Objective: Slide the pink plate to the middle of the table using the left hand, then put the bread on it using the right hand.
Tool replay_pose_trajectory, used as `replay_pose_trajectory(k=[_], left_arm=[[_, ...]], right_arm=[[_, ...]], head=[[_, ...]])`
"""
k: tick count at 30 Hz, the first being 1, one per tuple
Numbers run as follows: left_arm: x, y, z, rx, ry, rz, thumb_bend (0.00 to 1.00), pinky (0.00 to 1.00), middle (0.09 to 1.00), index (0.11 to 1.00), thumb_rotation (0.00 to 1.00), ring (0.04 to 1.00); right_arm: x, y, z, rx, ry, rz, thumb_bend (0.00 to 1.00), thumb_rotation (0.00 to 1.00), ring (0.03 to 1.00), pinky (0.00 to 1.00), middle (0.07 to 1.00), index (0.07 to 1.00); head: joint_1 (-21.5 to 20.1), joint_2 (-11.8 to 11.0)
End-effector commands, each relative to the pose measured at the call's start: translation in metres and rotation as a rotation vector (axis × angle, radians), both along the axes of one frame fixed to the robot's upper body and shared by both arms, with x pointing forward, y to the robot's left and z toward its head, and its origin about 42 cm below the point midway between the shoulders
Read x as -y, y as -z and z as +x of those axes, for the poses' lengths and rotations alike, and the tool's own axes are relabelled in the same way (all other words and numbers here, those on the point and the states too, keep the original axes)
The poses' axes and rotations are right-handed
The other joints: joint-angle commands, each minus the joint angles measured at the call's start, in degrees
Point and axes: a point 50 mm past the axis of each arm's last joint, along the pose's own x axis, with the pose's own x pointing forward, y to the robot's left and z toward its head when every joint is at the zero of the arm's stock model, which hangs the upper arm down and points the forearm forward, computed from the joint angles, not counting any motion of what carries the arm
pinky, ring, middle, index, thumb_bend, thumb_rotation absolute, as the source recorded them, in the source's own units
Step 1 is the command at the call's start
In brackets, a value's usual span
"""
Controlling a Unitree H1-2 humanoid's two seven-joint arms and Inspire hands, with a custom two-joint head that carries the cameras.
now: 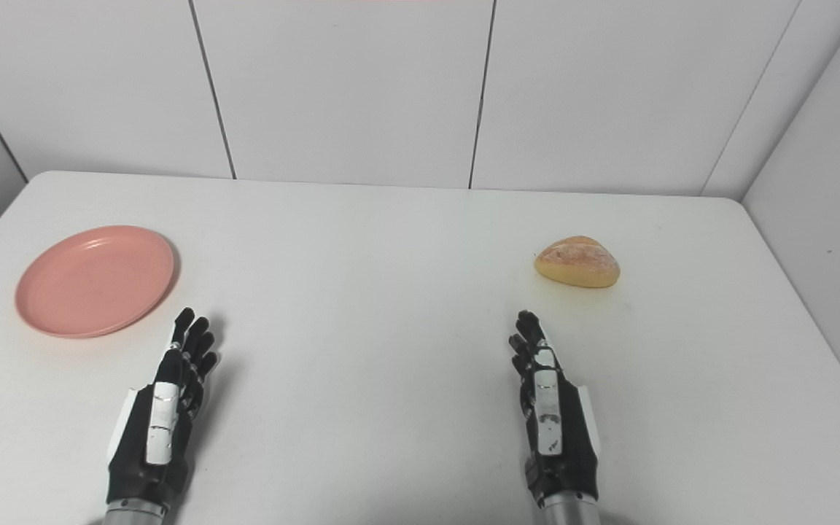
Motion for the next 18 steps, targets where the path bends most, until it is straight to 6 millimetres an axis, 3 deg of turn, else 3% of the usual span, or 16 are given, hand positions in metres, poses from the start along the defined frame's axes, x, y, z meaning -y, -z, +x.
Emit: replay_pose_trajectory(k=[1,18], left_arm=[[0.0019,-0.0121,0.0032,0.08,0.022,0.004,0.79,1.0,1.0,1.0,0.98,1.0],[0.0009,-0.0106,0.003,0.078,0.024,-0.004,0.79,1.0,1.0,1.0,0.97,1.0]], right_arm=[[-0.002,-0.0152,0.0032,0.06,-0.016,0.006,0.85,1.0,0.951,1.0,0.953,0.915],[-0.0022,-0.0143,0.0028,0.056,-0.013,-0.003,0.83,1.0,0.953,1.0,0.955,0.914]], head=[[0.07,-0.01],[0.13,-0.31]])
